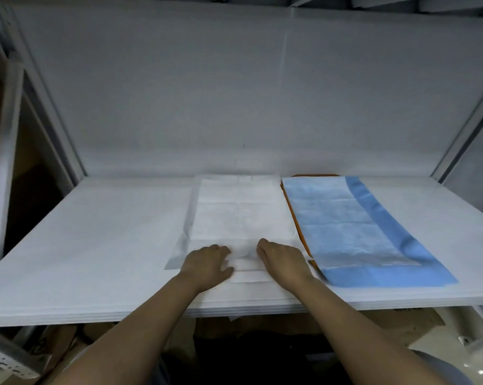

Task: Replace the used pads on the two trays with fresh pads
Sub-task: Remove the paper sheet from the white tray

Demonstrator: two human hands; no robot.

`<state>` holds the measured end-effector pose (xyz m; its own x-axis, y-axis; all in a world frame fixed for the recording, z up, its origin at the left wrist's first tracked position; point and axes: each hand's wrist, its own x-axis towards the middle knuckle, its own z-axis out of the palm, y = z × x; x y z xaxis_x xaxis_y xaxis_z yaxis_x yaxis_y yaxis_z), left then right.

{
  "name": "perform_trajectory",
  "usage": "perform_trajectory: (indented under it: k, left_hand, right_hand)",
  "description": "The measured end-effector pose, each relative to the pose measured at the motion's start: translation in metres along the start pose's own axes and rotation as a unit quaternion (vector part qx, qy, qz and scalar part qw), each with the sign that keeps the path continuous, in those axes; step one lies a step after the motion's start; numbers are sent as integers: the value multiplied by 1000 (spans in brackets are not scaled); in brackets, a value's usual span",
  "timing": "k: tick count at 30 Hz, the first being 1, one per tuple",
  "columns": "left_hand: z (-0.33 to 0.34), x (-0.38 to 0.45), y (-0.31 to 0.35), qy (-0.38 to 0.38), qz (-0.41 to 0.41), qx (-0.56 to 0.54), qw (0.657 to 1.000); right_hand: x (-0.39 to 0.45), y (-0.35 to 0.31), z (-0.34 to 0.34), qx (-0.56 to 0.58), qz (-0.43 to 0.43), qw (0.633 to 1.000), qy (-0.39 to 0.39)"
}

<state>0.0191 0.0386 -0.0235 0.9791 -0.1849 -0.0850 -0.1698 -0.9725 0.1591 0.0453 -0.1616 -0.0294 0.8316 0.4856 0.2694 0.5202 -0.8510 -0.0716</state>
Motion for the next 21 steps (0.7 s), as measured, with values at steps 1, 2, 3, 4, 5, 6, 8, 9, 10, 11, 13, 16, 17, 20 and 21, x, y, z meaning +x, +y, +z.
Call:
perform_trajectory:
  k: [1, 2, 3, 4, 5, 6, 8, 9, 10, 11, 13, 16, 17, 20, 21]
  left_hand:
    - [-3, -1, -3, 27, -2, 13, 1000]
    - [-5, -1, -5, 50, -5, 24, 998]
    - [-8, -3, -8, 67, -6, 34, 997]
    - [-10, -4, -9, 77, -5, 41, 996]
    - [-13, -5, -10, 83, -1, 48, 995]
    - [-16, -7, -10, 87, 4, 54, 995]
    - [-21, -11, -11, 96, 19, 56, 994]
    - [-24, -13, -12, 96, 27, 52, 994]
    - [-26, -14, -13, 91, 33, 48, 994]
    - [-29, -17, -16, 81, 34, 46, 995]
    - [-35, -21, -22, 50, 7, 28, 998]
    - [-47, -22, -35, 33, -66, -26, 997]
    - [-51, -22, -39, 36, -85, -52, 994]
    - [-57, -23, -49, 38, -121, -170, 977]
    - [-57, -24, -52, 44, -129, -215, 967]
  right_hand:
    - [-1, 1, -3, 2, -16, 999, 32]
    - [-4, 2, -7, 21, -26, 999, 32]
    - [-5, 3, -14, 47, -37, 998, 11]
    - [-6, 3, -20, 69, -29, 997, -29]
    - [-6, 5, -23, 67, -25, 996, -59]
    - [-7, 7, -24, 38, -32, 996, -71]
    - [-6, 8, -25, -1, -44, 998, -51]
    - [-6, 9, -27, 4, -41, 999, -31]
    - [-6, 11, -28, 12, -37, 999, -14]
    - [-6, 12, -30, 18, -31, 999, -7]
    - [-6, 14, -39, 20, -23, 999, -12]
    - [-3, 16, -51, 44, 15, 999, -17]
    - [-1, 17, -55, 65, 40, 997, -19]
    - [2, 23, -65, 103, 98, 989, -50]
    - [2, 26, -67, 98, 112, 986, -71]
